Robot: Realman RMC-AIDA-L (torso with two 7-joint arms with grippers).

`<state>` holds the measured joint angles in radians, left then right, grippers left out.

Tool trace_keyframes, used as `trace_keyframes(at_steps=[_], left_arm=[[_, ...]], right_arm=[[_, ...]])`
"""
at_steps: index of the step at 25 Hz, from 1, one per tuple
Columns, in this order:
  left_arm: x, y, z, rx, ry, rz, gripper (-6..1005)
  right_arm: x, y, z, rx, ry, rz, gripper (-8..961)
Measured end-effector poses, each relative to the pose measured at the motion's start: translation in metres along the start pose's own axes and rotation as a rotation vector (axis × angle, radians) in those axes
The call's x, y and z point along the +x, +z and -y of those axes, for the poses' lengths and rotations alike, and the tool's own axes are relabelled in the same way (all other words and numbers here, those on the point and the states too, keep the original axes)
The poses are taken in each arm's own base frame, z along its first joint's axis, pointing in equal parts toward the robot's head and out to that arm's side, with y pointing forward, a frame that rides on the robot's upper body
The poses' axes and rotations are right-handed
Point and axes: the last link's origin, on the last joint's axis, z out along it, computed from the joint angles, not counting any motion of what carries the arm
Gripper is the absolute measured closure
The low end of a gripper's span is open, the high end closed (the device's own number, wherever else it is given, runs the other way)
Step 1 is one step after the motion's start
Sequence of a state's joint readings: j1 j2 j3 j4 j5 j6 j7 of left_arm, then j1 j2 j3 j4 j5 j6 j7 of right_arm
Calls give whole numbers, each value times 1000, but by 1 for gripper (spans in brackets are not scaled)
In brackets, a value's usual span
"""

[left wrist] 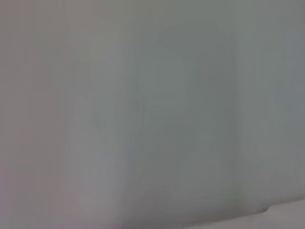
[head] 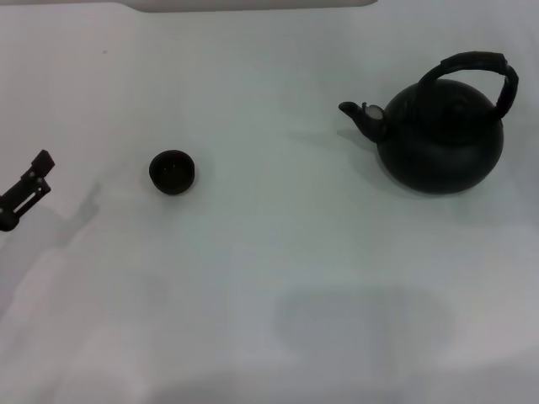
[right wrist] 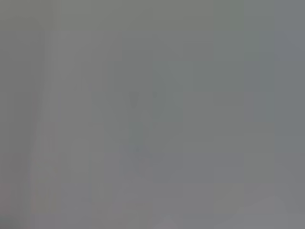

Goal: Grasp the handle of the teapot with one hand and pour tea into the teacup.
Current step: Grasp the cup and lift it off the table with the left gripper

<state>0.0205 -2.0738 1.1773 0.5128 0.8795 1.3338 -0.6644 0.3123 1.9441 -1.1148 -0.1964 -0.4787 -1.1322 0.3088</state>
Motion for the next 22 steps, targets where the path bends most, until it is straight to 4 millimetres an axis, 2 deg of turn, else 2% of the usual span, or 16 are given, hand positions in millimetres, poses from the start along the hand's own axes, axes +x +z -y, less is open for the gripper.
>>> trace_keyframes(at_steps=[3,6,8,11,13,14,22], left_arm=[[-8,5,9,17,-66,81,123],[-14,19,13,-3,-80,163,123],[-16,30,10,-37,-73,202,124],[-13,62,0,-140,-44,240,124],[-13,62,0,-140,-44,240,124],[-8,77,-8,-195,-27,238,124],[0,104,-26,-299,-4,236,124]], right_arm=[[3,-6,5,10,17,-8,324],[4,-9,7,18,18,-12,324],[4,-8,6,16,18,-13,324],[3,-5,3,5,17,-14,324],[2,-3,2,2,17,-12,324],[2,-2,2,1,17,-10,324],[1,1,2,8,23,-10,325]])
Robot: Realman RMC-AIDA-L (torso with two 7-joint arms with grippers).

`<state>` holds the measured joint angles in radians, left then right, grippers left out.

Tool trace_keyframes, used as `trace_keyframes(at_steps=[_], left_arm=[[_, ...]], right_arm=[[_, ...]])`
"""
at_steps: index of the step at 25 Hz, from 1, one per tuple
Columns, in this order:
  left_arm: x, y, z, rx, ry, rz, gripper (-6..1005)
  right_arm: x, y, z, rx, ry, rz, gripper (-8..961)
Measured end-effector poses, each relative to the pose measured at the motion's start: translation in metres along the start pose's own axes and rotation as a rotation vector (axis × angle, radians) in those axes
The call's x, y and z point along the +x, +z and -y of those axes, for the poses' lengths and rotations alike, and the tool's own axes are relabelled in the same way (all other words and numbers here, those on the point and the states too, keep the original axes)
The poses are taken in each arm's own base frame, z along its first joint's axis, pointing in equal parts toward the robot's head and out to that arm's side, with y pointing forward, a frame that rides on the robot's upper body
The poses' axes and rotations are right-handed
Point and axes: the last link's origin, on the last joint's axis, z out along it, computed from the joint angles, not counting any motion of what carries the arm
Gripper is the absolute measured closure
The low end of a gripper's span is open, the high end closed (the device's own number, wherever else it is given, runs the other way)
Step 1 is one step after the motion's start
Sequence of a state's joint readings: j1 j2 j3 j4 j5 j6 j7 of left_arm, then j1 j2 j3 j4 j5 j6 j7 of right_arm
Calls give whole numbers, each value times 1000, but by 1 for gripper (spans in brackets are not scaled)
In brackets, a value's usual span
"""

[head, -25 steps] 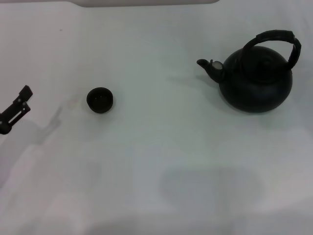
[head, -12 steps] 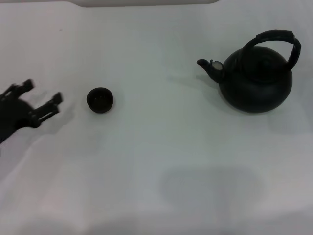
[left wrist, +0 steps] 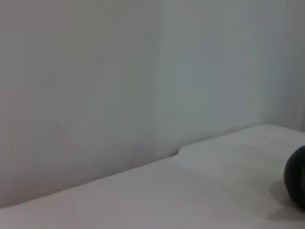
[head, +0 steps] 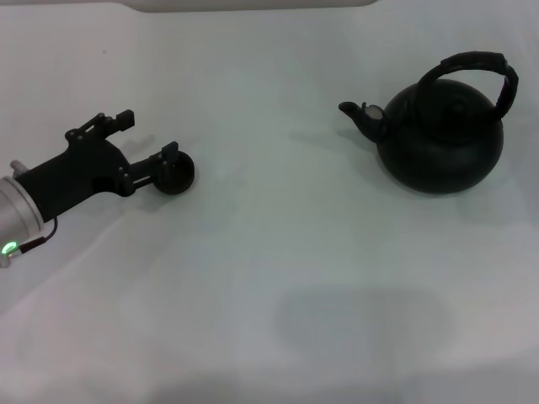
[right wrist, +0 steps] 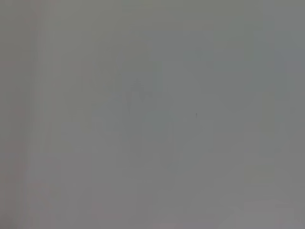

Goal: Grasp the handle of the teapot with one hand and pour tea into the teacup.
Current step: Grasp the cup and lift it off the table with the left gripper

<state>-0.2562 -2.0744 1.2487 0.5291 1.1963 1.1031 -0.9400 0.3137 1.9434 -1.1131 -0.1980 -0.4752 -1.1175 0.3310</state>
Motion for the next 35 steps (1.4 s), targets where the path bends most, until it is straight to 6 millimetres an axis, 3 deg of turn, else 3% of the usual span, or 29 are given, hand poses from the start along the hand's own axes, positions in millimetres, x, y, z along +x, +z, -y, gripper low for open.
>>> trace_keyframes(at_steps=[8,21,35], left_arm=[[0,0,0,1,-27,6,124],[-17,-2,-11,-35,-56,88,119],[-22,-5,-7,-3,-55,107,118]], right_arm=[[2,2,-2,3,1,-15,325],[9,-6,-10,0,16,-29,325],[7,-14,-11,-2,17,5,325]])
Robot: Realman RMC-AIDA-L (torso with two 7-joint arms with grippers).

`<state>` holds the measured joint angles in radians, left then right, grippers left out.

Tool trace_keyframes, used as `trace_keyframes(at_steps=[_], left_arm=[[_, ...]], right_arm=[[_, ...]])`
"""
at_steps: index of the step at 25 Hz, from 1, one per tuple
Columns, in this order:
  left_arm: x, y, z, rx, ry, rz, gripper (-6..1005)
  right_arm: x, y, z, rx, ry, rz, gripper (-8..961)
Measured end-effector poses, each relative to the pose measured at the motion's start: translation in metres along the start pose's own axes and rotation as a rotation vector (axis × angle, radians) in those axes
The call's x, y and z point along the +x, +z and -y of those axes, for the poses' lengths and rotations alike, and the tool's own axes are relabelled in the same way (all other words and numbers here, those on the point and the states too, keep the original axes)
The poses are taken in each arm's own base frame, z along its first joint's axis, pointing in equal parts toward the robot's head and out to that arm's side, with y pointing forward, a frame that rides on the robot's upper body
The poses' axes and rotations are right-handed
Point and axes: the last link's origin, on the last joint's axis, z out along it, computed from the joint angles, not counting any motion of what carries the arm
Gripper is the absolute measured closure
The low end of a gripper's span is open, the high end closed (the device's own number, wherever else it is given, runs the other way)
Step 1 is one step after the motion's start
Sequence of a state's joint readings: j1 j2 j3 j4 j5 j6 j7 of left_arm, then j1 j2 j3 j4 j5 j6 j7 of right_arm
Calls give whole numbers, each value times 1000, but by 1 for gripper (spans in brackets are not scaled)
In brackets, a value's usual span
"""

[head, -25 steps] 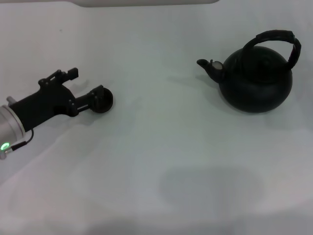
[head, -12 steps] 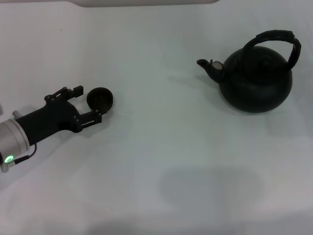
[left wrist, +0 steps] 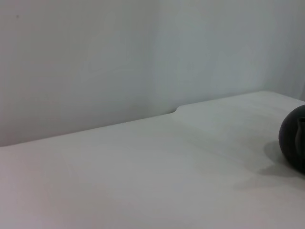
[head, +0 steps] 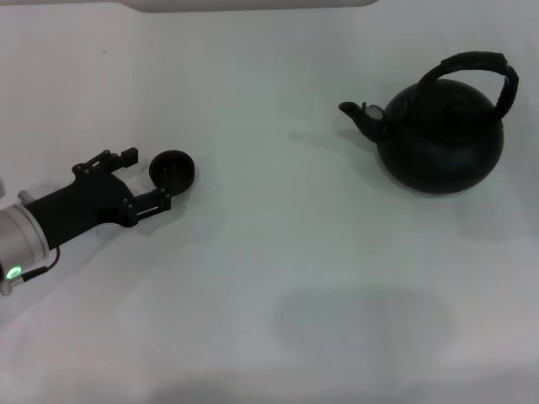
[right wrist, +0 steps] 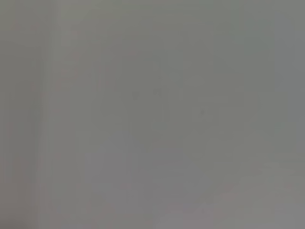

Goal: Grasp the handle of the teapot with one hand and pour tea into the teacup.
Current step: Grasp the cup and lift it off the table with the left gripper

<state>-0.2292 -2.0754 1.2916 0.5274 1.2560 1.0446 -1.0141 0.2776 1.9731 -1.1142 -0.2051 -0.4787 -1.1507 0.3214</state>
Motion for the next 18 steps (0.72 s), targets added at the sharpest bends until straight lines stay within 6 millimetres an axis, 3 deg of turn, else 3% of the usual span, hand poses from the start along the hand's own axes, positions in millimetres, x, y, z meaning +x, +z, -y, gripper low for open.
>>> trace_keyframes(at_steps=[18], left_arm=[[9,17,-4,-36,10,18,119]], right_arm=[[-17,10,7,-22,-23,71,325]])
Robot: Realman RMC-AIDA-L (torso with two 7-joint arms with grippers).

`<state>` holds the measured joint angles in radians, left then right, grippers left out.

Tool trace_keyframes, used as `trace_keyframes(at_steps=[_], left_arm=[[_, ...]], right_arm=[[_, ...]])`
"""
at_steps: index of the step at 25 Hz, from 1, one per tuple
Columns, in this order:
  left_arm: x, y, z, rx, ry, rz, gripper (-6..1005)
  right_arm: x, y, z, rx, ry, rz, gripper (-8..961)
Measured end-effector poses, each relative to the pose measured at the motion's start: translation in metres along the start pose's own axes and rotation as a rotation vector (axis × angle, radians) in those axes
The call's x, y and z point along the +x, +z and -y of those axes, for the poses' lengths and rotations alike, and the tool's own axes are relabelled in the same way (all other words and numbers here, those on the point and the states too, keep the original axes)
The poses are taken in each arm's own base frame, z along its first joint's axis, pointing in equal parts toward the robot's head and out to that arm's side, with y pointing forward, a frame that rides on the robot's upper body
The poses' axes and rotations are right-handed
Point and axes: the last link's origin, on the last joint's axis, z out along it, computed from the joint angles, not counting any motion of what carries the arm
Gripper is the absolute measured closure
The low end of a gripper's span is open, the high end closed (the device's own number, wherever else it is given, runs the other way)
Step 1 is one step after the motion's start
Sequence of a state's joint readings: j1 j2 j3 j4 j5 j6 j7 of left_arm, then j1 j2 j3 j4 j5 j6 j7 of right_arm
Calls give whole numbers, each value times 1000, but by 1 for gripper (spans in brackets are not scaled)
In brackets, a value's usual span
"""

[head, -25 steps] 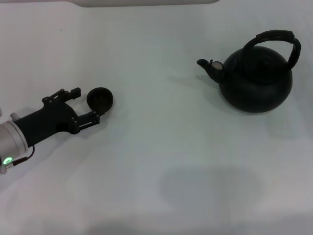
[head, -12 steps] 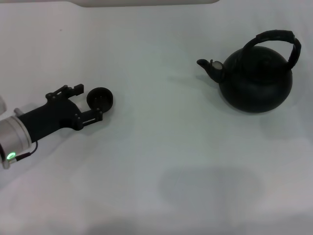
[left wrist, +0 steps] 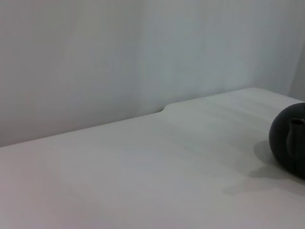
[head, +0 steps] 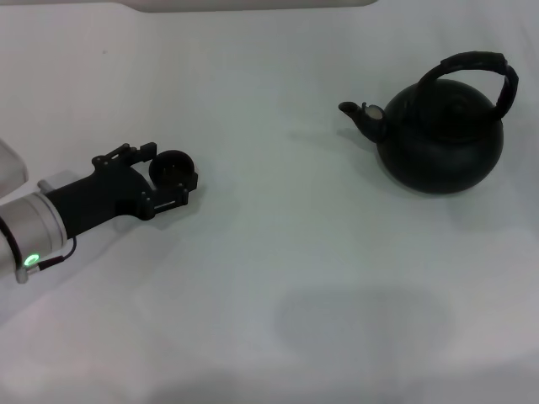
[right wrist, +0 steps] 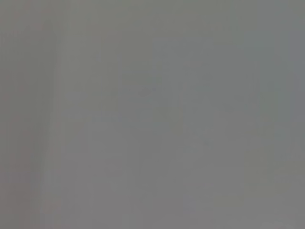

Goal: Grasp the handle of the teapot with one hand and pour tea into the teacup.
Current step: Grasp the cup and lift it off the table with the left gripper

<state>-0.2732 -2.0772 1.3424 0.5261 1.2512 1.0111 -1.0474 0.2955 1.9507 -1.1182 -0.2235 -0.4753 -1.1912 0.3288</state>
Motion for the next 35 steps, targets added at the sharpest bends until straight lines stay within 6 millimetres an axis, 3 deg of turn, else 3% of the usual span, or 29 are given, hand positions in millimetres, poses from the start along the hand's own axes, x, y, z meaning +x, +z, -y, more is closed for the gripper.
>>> trace_keyframes(at_steps=[7,35], left_arm=[[-6,0,0,10,-17,18,118],[-2,4,1,5,-15,16,119]], right_arm=[[-10,2,2,-3,-18,45,325],[-6,2,3,5,-18,23,326]])
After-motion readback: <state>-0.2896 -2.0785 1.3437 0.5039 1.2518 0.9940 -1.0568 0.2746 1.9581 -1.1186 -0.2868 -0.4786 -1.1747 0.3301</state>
